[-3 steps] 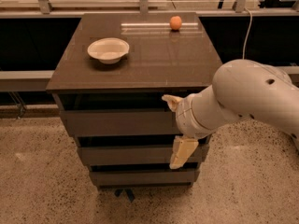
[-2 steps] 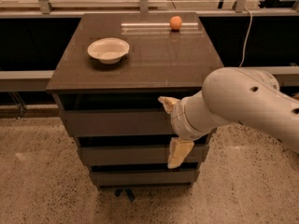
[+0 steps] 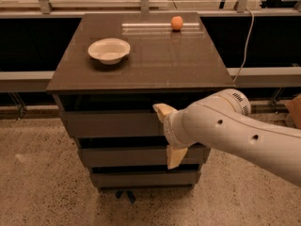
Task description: Open top drawer
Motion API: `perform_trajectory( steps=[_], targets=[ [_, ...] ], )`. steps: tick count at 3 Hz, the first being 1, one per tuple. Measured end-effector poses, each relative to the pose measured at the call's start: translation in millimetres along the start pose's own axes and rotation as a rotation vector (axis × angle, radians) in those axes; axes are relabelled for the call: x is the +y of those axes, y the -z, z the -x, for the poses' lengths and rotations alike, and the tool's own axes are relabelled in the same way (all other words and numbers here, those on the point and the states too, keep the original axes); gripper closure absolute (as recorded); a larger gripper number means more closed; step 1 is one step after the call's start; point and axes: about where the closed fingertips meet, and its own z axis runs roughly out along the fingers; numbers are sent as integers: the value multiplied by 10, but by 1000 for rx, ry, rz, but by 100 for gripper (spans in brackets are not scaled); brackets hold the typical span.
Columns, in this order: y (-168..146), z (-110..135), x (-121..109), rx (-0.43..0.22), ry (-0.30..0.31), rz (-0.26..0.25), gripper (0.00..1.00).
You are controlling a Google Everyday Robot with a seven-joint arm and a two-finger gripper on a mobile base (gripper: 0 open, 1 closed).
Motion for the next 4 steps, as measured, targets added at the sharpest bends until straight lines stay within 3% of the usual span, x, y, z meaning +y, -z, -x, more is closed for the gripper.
perform_trajectory(
  steps=[1, 2, 4],
  targets=[
    [-247, -122, -49, 19, 31, -39, 0],
    [-492, -211, -127, 9, 42, -45, 0],
    [-1007, -343, -534, -18, 25, -44, 0]
  ],
)
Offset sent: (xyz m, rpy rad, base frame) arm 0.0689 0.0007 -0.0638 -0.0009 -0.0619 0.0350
